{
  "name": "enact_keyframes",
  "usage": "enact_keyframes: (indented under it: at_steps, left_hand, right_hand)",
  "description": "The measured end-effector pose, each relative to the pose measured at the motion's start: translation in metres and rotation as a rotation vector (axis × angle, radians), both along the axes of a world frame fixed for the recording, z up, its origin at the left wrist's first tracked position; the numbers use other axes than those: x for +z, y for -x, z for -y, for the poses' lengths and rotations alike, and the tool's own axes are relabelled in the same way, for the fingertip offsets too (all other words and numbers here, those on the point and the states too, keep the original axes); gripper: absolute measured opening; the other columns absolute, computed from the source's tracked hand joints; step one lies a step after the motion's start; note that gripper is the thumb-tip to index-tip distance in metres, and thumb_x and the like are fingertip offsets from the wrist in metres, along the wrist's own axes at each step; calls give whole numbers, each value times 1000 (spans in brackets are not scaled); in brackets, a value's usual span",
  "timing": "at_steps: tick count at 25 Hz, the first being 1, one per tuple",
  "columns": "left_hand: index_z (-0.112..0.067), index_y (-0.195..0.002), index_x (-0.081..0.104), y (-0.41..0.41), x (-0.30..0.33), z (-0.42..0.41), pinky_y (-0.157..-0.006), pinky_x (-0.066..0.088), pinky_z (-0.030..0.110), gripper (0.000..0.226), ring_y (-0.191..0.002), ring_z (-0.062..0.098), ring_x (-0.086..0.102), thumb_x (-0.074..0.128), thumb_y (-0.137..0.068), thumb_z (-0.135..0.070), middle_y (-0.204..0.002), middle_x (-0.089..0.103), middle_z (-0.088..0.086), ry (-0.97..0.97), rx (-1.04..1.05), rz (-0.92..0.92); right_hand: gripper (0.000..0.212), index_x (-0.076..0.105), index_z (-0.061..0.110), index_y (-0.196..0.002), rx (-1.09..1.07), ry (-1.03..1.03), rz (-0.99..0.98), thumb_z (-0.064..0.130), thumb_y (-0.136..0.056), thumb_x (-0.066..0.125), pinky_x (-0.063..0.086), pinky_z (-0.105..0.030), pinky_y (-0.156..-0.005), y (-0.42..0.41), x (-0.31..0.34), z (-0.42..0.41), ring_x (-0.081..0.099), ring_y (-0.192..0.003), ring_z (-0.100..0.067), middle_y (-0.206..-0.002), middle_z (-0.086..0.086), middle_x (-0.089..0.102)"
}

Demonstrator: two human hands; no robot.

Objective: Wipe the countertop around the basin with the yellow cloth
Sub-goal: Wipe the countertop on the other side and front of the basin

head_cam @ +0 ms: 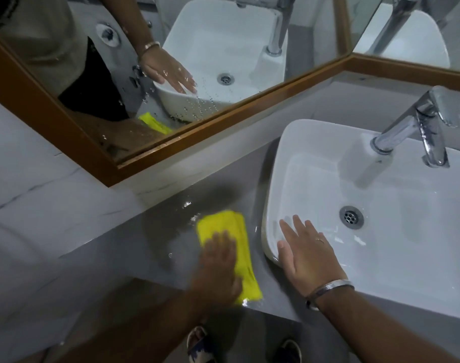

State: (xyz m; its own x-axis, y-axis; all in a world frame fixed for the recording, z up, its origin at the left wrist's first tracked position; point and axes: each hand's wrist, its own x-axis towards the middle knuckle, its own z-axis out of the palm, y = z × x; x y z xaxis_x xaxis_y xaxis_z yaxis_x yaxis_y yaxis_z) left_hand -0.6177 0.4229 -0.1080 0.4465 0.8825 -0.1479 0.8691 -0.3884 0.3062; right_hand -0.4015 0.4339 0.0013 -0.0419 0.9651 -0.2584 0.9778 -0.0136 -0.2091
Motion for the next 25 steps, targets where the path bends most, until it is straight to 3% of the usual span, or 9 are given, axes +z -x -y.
enact_keyframes:
  at_steps: [2, 3, 6, 8, 11, 13, 19, 23, 25]
  left_hand:
    - [-5, -143, 39, -14, -5, -9, -103, 39, 64, 83, -138, 48, 34, 48, -71, -45, -152, 36, 23, 18, -253, 8]
    - [-5, -142, 42, -24, -10, -36, -102, 40, 64, 82, -137, 48, 37, 46, -70, -45, -150, 40, 23, -36, -232, 36]
    - [-2, -141, 45, -28, -9, -99, -108, 37, 59, 83, -135, 46, 40, 43, -74, -52, -147, 43, 26, -2, 128, -39]
    - [0, -141, 43, 27, -12, -65, -112, 32, 55, 84, -136, 45, 38, 45, -79, -56, -147, 42, 28, 63, 333, -131]
    - [12, -134, 45, 150, -10, 20, -103, 37, 66, 84, -127, 58, 42, 38, -86, -56, -139, 44, 38, -89, 586, -167]
    - [16, -134, 42, 180, -20, 32, -102, 35, 68, 85, -126, 62, 38, 34, -88, -55, -141, 39, 42, -95, 699, -203]
    - [-2, -143, 42, 57, -23, -11, -114, 27, 51, 86, -142, 40, 32, 53, -74, -53, -151, 38, 22, -93, 32, -38]
    - [2, -139, 43, 173, -13, -21, -106, 37, 51, 85, -127, 47, 45, 53, -72, -50, -141, 47, 27, -32, 376, -179]
    - [5, -141, 39, 190, -7, -15, -109, 32, 54, 88, -131, 50, 40, 48, -73, -49, -146, 40, 29, -82, 332, -247]
  right_hand:
    - [80, 27, 27, -144, -5, -11, -17, 61, -82, -10, 25, -48, -111, -1, 0, 0, 23, -140, -33, -154, -8, 27]
    - [79, 28, 27, -144, -6, -15, -20, 61, -83, -9, 25, -48, -111, -1, -2, 0, 24, -140, -34, -153, -9, 28]
    - [80, 29, 26, -144, 12, -30, -38, 63, -82, -8, 24, -46, -112, 0, -6, -1, 24, -140, -34, -153, -10, 29]
    - [81, 27, 27, -144, 11, -6, -58, 64, -82, -7, 22, -43, -114, -3, -4, 1, 21, -141, -32, -154, -9, 26]
    - [81, 27, 28, -144, 18, -4, -60, 65, -81, -8, 21, -41, -115, -1, -1, -1, 20, -142, -30, -155, -6, 26]
    - [81, 28, 27, -144, 16, 14, -64, 63, -80, -6, 22, -41, -115, -2, 0, -1, 20, -142, -29, -154, -5, 26]
    - [75, 32, 25, -143, 10, 11, -72, 58, -82, 1, 21, -42, -114, 0, -2, 0, 23, -141, -30, -152, -9, 30]
    - [81, 31, 24, -143, 34, 10, -64, 64, -83, -6, 23, -44, -115, -3, -5, -2, 23, -141, -29, -152, -10, 31]
    - [79, 31, 24, -143, 33, 8, -47, 61, -83, -4, 23, -45, -115, -1, -8, -3, 23, -140, -30, -151, -11, 32]
